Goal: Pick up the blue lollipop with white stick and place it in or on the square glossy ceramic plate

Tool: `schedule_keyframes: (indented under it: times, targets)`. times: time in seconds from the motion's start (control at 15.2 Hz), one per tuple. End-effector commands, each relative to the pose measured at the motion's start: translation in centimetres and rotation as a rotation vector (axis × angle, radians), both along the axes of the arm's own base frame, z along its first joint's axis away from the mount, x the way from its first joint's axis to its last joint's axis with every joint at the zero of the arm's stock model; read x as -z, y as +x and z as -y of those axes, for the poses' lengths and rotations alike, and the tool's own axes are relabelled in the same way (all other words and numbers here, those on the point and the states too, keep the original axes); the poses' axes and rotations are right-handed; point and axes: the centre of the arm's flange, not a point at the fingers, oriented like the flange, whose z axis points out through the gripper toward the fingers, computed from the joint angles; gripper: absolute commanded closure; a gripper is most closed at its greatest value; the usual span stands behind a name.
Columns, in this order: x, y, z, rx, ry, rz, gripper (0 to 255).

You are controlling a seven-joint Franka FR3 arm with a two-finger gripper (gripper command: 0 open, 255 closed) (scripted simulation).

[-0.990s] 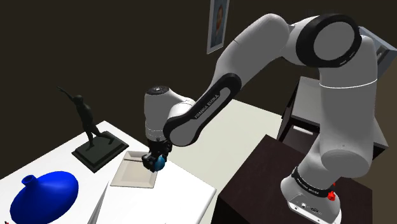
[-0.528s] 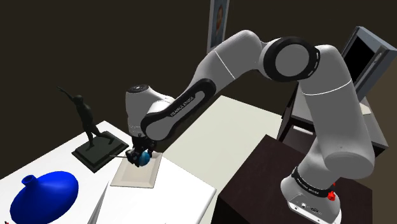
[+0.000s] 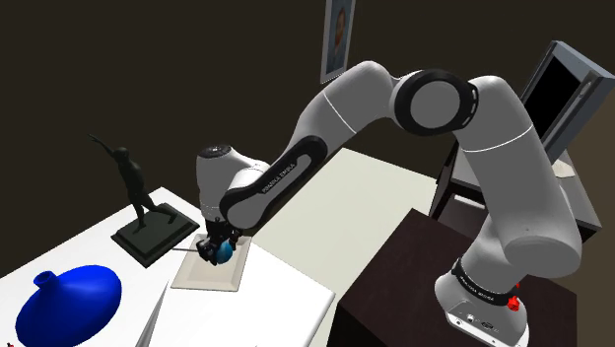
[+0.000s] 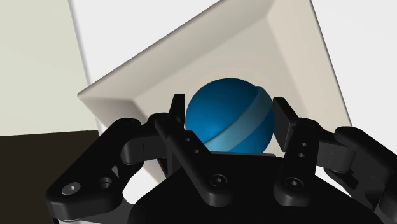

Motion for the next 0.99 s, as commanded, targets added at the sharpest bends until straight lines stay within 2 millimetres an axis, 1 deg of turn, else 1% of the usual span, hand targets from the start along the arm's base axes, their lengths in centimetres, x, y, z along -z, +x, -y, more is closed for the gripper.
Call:
schedule_keyframes:
  times: [0.0, 0.33, 0.4, 0.73, 0.92]
  targets:
    - [0.1, 0.0, 0.0, 0.0, 0.0, 0.001, 255]
    - [0.1, 0.0, 0.0, 0.0, 0.0, 0.001, 255]
    - [0.1, 0.0, 0.0, 0.0, 0.0, 0.001, 0]
    - [0.1, 0.0, 0.0, 0.0, 0.0, 0.001, 0]
    - [-3.8, 0.1, 0.5, 0.0, 0.0, 0.001, 0]
